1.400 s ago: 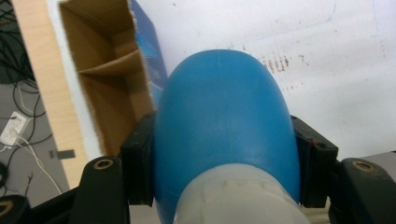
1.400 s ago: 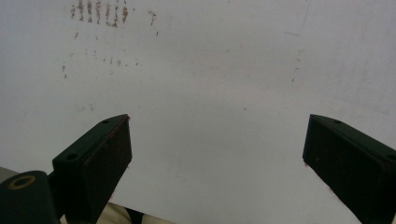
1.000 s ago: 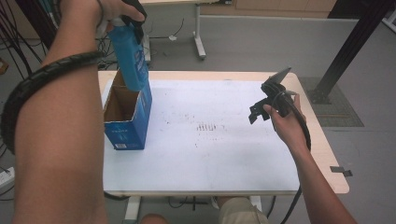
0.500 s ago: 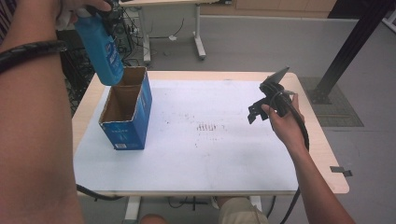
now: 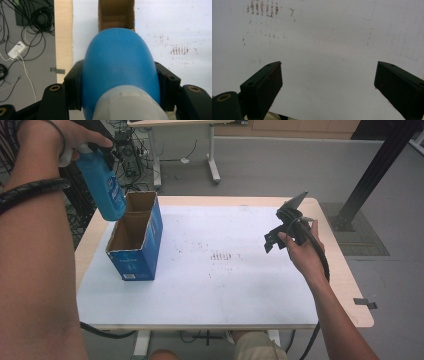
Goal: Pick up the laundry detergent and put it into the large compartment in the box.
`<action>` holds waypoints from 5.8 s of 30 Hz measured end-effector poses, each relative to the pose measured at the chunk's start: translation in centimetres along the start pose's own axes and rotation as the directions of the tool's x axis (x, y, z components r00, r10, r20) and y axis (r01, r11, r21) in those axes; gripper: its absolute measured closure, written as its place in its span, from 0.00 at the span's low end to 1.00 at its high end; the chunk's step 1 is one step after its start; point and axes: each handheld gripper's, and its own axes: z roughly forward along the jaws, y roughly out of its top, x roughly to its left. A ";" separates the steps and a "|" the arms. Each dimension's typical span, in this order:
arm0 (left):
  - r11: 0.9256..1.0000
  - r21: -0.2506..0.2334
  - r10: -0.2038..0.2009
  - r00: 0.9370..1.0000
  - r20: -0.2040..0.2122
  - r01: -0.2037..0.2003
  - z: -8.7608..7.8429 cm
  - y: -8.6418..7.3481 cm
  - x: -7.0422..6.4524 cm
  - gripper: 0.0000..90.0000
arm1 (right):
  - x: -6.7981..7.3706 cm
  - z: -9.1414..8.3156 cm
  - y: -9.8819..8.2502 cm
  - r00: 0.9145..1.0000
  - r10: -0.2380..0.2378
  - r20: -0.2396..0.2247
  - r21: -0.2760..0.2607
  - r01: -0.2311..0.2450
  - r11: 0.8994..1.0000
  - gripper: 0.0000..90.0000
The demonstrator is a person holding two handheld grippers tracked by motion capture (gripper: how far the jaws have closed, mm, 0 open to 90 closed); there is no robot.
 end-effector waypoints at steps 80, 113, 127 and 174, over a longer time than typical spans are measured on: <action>0.986 0.145 0.086 0.996 0.015 -0.087 19.5 0.4 -2.0 0.42 | -1.0 1.3 -0.1 1.000 0.012 -0.009 0.026 -0.011 1.000 0.09; 0.978 0.185 0.096 0.995 0.023 -0.099 22.8 0.1 -1.5 0.42 | -1.0 1.8 -0.1 1.000 0.012 -0.014 0.030 -0.012 0.999 0.09; 0.978 0.185 0.093 0.995 0.021 -0.095 22.8 0.1 -1.6 0.42 | -1.1 1.8 -0.1 1.000 0.007 -0.017 0.029 -0.007 1.000 0.09; 0.980 0.178 0.090 0.996 0.022 -0.092 22.8 0.0 -1.5 0.42 | -0.8 1.5 -0.1 1.000 0.004 -0.017 0.026 -0.004 1.000 0.09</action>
